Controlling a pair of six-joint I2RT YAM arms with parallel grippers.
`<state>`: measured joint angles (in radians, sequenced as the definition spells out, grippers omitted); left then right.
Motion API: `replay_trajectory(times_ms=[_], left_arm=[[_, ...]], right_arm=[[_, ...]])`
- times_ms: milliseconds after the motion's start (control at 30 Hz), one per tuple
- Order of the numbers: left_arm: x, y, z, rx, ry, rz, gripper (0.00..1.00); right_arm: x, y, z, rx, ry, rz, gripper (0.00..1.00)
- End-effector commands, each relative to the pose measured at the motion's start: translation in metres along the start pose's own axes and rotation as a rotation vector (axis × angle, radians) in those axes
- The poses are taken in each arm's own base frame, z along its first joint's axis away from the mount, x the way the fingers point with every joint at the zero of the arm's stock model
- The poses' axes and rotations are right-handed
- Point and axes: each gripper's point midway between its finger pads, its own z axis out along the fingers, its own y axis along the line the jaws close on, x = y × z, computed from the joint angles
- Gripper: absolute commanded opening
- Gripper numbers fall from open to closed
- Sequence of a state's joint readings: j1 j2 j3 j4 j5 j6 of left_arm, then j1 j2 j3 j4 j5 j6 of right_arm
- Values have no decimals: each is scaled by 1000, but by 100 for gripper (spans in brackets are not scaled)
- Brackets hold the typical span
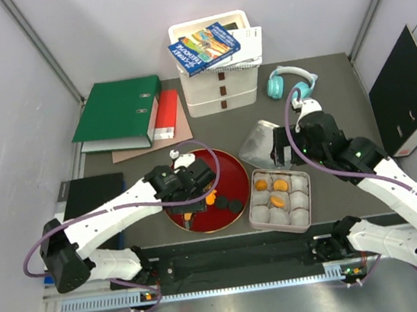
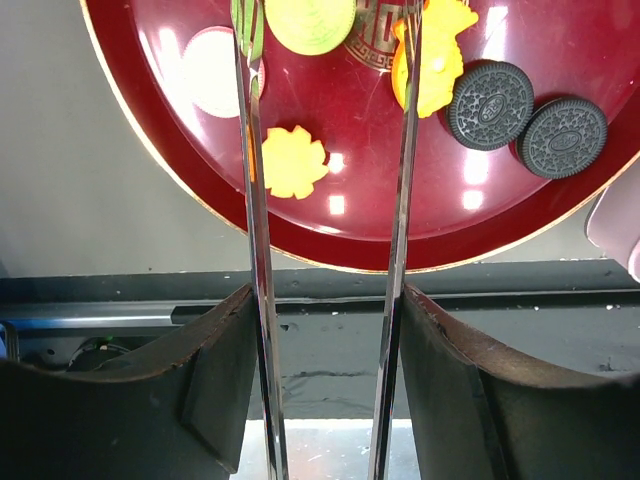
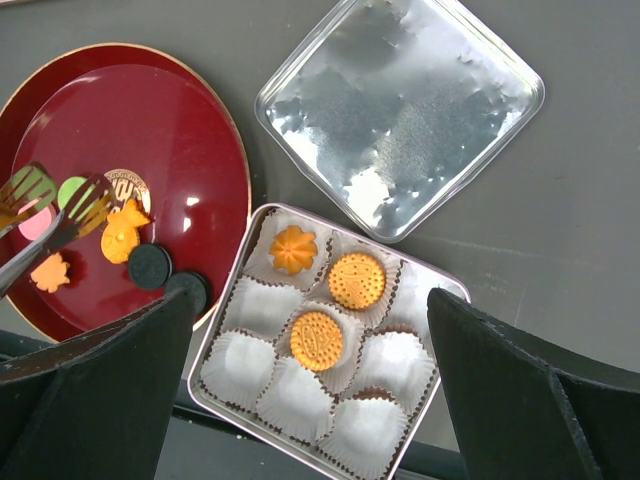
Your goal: Pack the cookies
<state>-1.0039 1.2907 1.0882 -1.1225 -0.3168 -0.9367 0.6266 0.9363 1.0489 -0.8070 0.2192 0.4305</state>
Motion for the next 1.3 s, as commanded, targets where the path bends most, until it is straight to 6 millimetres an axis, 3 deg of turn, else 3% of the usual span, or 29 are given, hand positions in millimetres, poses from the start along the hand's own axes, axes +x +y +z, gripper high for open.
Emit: replay_trajectory(times_ms=[0, 500, 667, 1067, 1267], left_arm=[[-10, 5, -11, 14, -55, -42, 60], [10, 5, 12, 12, 3, -31, 59], [9, 2, 11, 25, 6, -25, 51], [-9, 2, -12, 19, -31, 4, 37], [-47, -13, -43, 48, -121, 31, 35]], right_arm=[[-14, 9, -3, -32, -48, 12, 99], [-15, 9, -2, -29, -44, 6, 99], [-15, 10, -2, -28, -44, 2, 99], [-21, 14, 2, -39, -53, -3, 99], [-32, 16, -1, -36, -75, -14, 99]])
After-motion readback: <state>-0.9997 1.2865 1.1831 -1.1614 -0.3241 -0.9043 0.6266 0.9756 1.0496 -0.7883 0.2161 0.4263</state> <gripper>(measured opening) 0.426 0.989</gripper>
